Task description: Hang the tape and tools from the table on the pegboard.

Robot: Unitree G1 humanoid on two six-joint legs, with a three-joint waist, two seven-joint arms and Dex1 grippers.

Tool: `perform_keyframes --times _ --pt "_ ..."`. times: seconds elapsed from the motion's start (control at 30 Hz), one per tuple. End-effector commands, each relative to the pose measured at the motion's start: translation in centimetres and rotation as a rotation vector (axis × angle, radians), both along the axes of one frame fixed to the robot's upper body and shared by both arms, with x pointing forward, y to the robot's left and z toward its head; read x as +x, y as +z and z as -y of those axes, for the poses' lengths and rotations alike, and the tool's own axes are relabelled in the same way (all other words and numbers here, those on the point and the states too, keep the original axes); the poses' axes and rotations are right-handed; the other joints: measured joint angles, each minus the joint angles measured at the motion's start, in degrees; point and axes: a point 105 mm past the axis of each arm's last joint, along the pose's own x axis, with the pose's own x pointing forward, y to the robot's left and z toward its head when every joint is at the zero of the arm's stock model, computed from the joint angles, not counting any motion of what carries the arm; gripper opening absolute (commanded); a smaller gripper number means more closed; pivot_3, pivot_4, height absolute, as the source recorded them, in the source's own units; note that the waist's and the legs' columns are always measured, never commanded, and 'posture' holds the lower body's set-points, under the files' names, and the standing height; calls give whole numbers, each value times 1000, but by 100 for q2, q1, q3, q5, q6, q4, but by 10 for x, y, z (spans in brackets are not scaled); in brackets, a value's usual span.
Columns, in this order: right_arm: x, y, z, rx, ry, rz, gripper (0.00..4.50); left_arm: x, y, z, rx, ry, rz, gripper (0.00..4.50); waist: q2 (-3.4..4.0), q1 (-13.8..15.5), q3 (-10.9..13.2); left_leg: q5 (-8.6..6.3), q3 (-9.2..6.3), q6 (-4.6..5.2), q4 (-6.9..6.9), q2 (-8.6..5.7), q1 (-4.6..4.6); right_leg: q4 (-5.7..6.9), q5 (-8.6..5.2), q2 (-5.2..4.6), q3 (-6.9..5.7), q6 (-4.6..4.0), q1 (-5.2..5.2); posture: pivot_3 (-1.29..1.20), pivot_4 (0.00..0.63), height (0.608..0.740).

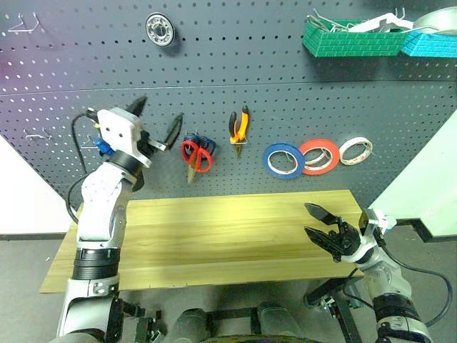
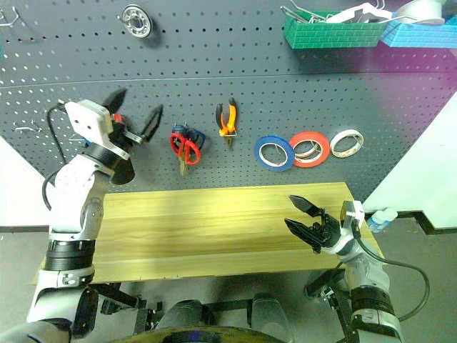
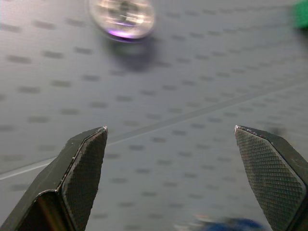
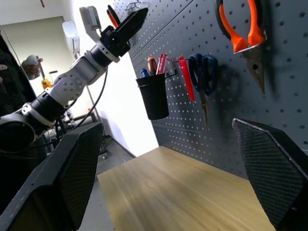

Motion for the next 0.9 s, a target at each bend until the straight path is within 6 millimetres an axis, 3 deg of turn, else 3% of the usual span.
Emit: perform_keyframes --times 0.03,0.2,0.3,0.47,0.53,0.63,0.9 --pt "6 12 0 -29 17 62 4500 -19 -9 23 37 -167 -53 4425 10 -7 -3 0 0 0 0 0 1 0 0 1 1 0 0 -94 0 736" --pt "5 11 -15 -21 62 72 4500 -29 -57 34 112 -234 -198 4425 12 13 -2 1 0 1 0 1 7 -1 -2 5 4 -2 4 -94 0 736" --pt "5 3 -34 -74 71 77 4500 -42 -101 44 114 -284 -336 4425 21 2 1 1 0 2 -1 1 37 -5 -13 6 7 -17 33 -98 0 736" --pt "31 4 -55 -77 -119 43 4500 -45 -149 28 60 -153 -431 4425 26 12 4 -2 0 0 -5 2 58 -12 -22 5 13 -14 49 -98 0 736" --pt "30 0 -64 -111 -153 39 4500 -45 -159 20 28 -88 -443 4425 32 21 5 -3 0 -1 -5 3 54 -11 -28 3 14 -7 47 -97 0 736" --pt "41 -6 -62 -100 -279 -59 4500 -46 -172 7 -6 21 -448 4425 33 24 6 -11 0 -16 -5 3 53 -14 -36 1 13 1 47 -91 0 736" --pt "50 -25 -37 -243 -658 -187 4500 -60 -190 -29 -90 216 -478 4425 34 26 6 -7 0 0 -21 3 23 -20 -36 -2 13 -6 20 -80 0 736"
